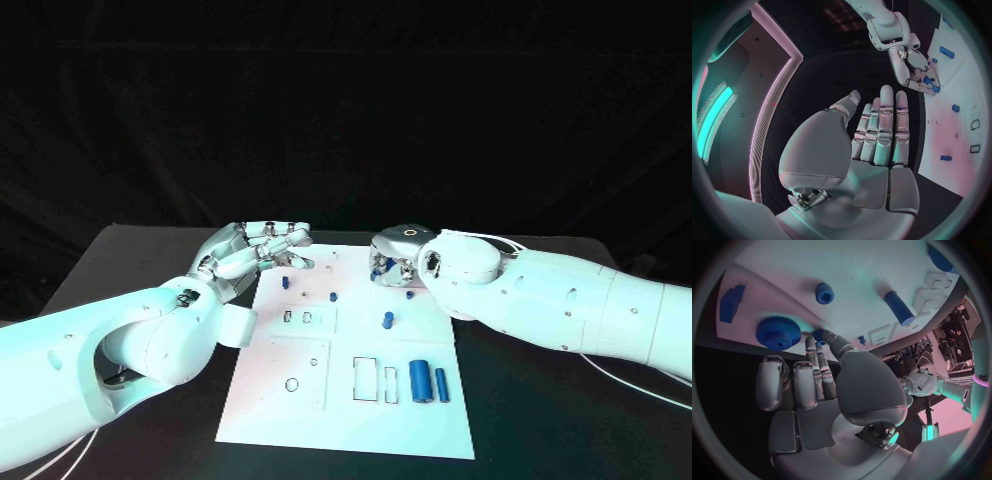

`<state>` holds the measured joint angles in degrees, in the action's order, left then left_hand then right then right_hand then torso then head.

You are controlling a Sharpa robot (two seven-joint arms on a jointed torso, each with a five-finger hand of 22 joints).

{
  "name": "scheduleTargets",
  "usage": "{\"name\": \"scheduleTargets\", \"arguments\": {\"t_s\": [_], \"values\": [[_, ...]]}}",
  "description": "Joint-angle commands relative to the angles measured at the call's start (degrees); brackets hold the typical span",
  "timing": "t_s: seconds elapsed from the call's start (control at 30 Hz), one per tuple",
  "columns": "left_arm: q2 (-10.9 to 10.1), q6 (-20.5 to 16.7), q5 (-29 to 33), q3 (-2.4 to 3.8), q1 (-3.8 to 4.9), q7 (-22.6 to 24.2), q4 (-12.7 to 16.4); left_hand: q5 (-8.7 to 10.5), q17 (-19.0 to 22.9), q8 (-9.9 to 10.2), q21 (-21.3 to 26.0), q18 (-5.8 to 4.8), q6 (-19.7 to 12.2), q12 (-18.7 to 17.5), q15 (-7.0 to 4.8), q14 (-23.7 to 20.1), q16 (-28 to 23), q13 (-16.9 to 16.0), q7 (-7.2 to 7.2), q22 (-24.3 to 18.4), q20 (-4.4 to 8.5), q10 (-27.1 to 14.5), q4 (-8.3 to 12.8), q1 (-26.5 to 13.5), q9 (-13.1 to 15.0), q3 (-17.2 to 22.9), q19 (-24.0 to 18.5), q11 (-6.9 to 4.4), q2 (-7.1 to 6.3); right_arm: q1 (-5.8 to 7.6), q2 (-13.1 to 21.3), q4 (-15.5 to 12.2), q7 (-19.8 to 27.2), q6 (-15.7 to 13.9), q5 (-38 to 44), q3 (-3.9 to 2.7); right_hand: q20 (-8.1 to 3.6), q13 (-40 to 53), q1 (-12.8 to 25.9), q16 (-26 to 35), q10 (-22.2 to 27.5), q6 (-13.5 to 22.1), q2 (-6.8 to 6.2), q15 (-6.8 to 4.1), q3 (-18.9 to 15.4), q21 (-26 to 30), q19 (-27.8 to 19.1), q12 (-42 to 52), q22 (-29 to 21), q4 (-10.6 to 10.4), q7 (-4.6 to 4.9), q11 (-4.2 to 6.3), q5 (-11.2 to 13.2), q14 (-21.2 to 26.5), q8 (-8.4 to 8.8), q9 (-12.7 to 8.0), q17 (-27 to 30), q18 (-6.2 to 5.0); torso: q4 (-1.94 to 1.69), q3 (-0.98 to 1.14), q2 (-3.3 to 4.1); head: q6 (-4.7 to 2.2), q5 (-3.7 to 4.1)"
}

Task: Assemble the parts on the task board

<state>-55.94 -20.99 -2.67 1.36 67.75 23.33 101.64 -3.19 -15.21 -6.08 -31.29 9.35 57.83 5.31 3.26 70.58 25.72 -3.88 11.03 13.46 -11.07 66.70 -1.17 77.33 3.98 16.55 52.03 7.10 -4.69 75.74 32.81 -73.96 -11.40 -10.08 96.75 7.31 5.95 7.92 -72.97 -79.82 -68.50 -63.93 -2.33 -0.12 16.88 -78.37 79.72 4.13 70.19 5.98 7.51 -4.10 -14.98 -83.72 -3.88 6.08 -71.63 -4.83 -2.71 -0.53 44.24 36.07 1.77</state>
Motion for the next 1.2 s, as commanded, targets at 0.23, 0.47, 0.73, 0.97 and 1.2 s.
{"name": "scheduleTargets", "arguments": {"t_s": [0.23,0.47,0.73,0.97,1.2], "values": [[0.00,1.01,0.48,0.05,0.13,-0.01,0.06,-0.06,-0.14,0.32,-0.26,1.02,0.16,-0.47,0.07,-0.62,0.36,-0.09,0.23,0.10,0.03,0.22,-0.24,-0.66,-0.01,0.06,-0.18,0.16,0.21,-0.16,-0.03,0.17,0.53,0.88,-0.91,0.14,-0.49,0.31,-0.03,-0.49,-1.72,-2.56,-0.44,-0.73,1.85,-0.16,-0.22,0.68,0.44,-0.61,-0.82,0.62,-0.82,-3.15,-1.15,0.76,-0.09,0.84,-0.02,-0.07,0.08,0.04,0.03],[0.02,0.86,0.84,0.05,0.15,-0.06,-0.17,-0.07,-0.24,0.38,-0.30,1.03,0.17,-0.54,0.07,-0.70,0.49,-0.10,0.22,0.11,0.03,0.23,-0.24,-0.62,-0.01,0.16,-0.23,0.15,0.39,-0.17,0.21,-0.30,-0.48,-3.97,-1.85,0.13,-0.83,0.33,-0.68,-0.76,-2.48,-3.62,-0.46,-1.05,3.18,-0.74,0.23,0.59,1.51,-0.72,-1.15,0.95,-1.71,-3.21,-1.51,1.35,-0.42,1.04,-0.03,-0.12,0.04,-0.23,0.01],[0.03,0.39,1.26,0.05,0.15,-0.21,-0.47,-0.07,-0.30,0.40,-0.33,1.03,0.19,-0.57,0.06,-0.74,0.57,-0.11,0.21,0.12,0.03,0.24,-0.22,-0.58,0.00,0.22,-0.24,0.14,0.48,-0.14,-0.11,-0.78,-1.75,-9.55,-1.88,0.03,-0.98,0.30,-0.94,-0.87,-2.99,-3.98,-0.81,-1.15,3.96,-2.07,1.39,0.45,3.75,-0.74,-1.18,1.06,-2.75,-3.24,-1.58,1.74,-0.48,1.48,-0.02,-0.15,0.23,-1.62,0.03],[0.00,0.00,1.31,0.05,0.15,-0.37,-0.46,-0.07,-0.42,0.45,-0.40,1.05,0.23,-0.63,0.04,-0.82,0.72,-0.12,0.19,0.15,0.03,0.29,-0.14,-0.47,0.01,0.33,-0.27,0.12,0.60,-0.12,-1.88,0.23,-3.32,-14.21,-1.04,-0.01,-0.99,0.29,-0.89,-0.85,-3.05,-3.97,-0.97,-1.15,4.09,-2.02,1.33,0.39,3.69,-0.80,-1.13,1.03,-3.01,-3.22,-1.54,1.82,-0.40,1.46,-0.03,-0.09,0.37,-1.49,0.02],[0.04,-0.11,1.32,0.05,0.15,-0.41,-0.43,-0.07,-0.42,0.45,-0.40,1.05,0.23,-0.63,0.04,-0.82,0.72,-0.12,0.19,0.15,0.03,0.29,-0.14,-0.47,0.01,0.33,-0.27,0.12,0.60,-0.12,-4.17,2.01,-4.09,-16.85,-0.90,-0.02,-1.00,0.29,-0.87,-0.88,-3.07,-3.96,-1.00,-1.14,4.12,-2.06,1.36,0.37,3.75,-0.82,-1.09,1.02,-3.04,-3.23,-1.53,1.84,-0.45,1.47,-0.10,-0.07,0.45,-1.45,-0.14]]}}
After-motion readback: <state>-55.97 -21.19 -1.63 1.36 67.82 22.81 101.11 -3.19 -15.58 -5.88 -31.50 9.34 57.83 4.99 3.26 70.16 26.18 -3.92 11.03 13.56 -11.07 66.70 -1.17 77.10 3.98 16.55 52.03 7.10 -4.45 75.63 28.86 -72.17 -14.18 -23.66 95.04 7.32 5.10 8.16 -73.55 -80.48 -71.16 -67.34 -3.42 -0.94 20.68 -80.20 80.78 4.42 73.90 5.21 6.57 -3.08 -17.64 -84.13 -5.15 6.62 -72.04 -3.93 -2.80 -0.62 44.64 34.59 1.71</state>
